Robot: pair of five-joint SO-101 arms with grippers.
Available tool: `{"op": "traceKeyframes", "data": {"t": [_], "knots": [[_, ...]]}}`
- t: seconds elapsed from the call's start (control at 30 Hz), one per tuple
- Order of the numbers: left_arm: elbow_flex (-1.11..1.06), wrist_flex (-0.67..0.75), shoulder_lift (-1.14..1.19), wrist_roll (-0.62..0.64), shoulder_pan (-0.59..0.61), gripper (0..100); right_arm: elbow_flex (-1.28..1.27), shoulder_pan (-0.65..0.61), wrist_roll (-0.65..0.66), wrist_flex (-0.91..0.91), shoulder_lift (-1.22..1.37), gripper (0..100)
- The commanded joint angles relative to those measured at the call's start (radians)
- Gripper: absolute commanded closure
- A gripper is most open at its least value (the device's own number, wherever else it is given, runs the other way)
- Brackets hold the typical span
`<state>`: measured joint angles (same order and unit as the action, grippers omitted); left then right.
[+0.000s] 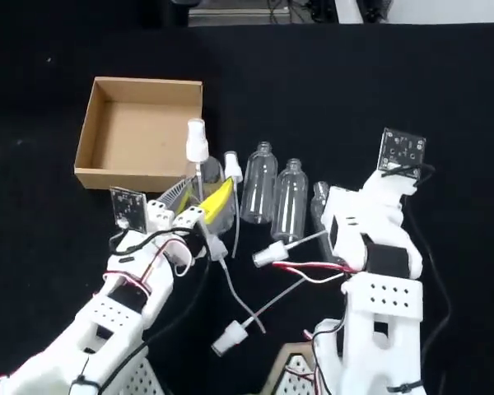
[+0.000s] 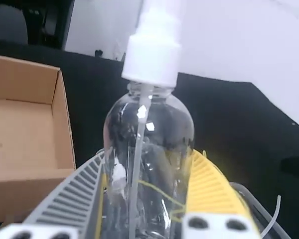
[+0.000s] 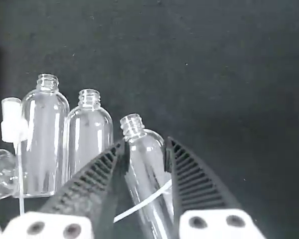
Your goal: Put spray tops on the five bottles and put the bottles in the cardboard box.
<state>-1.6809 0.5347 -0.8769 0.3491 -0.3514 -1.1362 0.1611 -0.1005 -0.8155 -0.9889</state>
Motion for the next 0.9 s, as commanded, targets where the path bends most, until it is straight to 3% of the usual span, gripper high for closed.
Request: {"op": "traceKeyframes", "data": {"t": [0.0, 0.1, 0.4, 0.53, 0.77, 0.87], "knots": [[-0.004, 0.083, 0.046, -0.115, -0.010, 96, 0.002, 0.015, -0.008, 0.023, -0.016, 90.0], [-0.004, 0.124, 0.094, -0.190, -0.010, 96, 0.002, 0.015, -0.008, 0.023, -0.016, 90.0], [0.018, 0.293, 0.180, -0.193, 0.012, 96, 0.001, 0.015, -0.008, 0.023, -0.016, 90.0], [0.131, 0.273, 0.222, -0.192, 0.077, 96, 0.001, 0.015, -0.008, 0.023, -0.016, 90.0], [0.300, 0.261, 0.413, -0.192, 0.061, 96, 0.001, 0.017, -0.008, 0.023, -0.016, 90.0], [0.328, 0.350, 0.506, -0.192, 0.058, 96, 0.001, 0.017, -0.008, 0.023, -0.016, 90.0]]}}
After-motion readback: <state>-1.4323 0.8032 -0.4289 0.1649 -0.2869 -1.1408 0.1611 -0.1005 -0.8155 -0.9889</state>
